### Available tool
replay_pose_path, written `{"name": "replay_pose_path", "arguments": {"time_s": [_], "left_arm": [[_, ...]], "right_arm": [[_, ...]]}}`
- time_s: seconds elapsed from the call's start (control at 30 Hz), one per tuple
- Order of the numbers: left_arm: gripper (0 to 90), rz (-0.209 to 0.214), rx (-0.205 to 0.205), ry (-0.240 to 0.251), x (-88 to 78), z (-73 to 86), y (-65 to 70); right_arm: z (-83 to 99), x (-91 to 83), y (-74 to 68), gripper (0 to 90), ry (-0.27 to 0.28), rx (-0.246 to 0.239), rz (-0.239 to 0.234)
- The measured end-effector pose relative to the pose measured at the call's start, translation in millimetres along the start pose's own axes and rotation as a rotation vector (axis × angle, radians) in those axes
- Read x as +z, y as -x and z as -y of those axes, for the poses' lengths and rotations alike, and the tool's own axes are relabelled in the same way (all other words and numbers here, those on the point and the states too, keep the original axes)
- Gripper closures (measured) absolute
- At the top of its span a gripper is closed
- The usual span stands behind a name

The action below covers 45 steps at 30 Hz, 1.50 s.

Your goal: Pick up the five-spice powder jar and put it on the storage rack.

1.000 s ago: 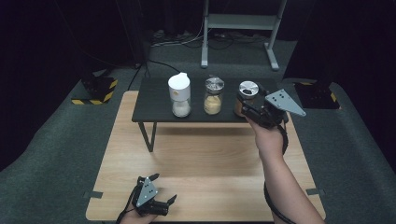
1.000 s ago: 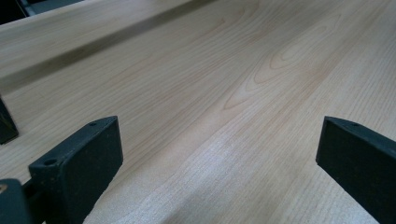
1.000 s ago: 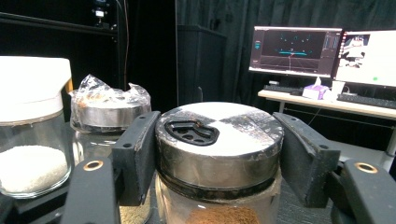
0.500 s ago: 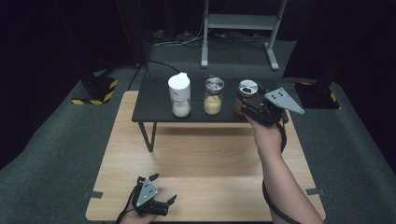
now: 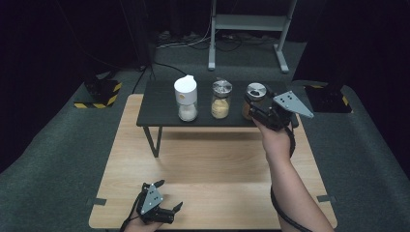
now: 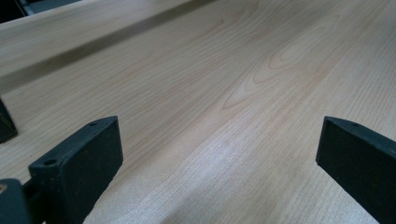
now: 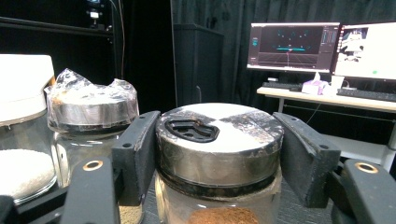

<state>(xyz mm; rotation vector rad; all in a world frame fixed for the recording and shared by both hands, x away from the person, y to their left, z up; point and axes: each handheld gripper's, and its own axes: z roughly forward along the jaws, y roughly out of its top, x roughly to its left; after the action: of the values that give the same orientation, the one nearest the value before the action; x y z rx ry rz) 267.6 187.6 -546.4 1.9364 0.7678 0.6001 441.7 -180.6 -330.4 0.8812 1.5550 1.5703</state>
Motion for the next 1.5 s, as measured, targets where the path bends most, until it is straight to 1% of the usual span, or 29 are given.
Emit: {"name": "replay_pose_path", "arguments": {"time_s": [0.07, 0.47, 0.83, 1.17, 1.2, 1.27, 1.37, 1.5], "left_arm": [[0.7, 0.0, 0.002, 0.001, -0.1, 0.1, 0.0], [0.7, 0.003, -0.001, 0.006, -0.6, 0.3, -0.4], [0.7, 0.004, -0.001, 0.005, -0.8, 0.4, -0.5], [0.7, 0.006, -0.003, 0.003, -0.6, 0.3, -0.7], [0.7, 0.006, -0.003, 0.002, -0.6, 0.3, -0.7], [0.7, 0.007, -0.003, 0.003, -0.5, 0.3, -0.7], [0.7, 0.007, -0.003, 0.003, -0.5, 0.4, -0.8], [0.7, 0.008, -0.001, -0.001, -0.3, 0.2, -0.9]], "right_arm": [[0.4, 0.8, 0.3, 34.1, 0.002, -0.002, 0.001], [2.1, 3.2, 5.3, 33.9, 0.001, 0.031, -0.005], [3.7, 3.6, 7.4, 33.7, 0.008, 0.037, -0.015], [1.9, 3.7, 7.1, 33.5, -0.005, 0.03, -0.015], [1.5, 3.7, 6.9, 33.0, -0.006, 0.029, -0.014], [0.7, 3.8, 6.1, 27.2, -0.017, 0.014, 0.0], [1.8, 3.7, 7.8, 22.7, -0.028, 0.033, 0.003], [2.4, 2.7, 9.7, 18.9, -0.031, 0.039, 0.001]]}}
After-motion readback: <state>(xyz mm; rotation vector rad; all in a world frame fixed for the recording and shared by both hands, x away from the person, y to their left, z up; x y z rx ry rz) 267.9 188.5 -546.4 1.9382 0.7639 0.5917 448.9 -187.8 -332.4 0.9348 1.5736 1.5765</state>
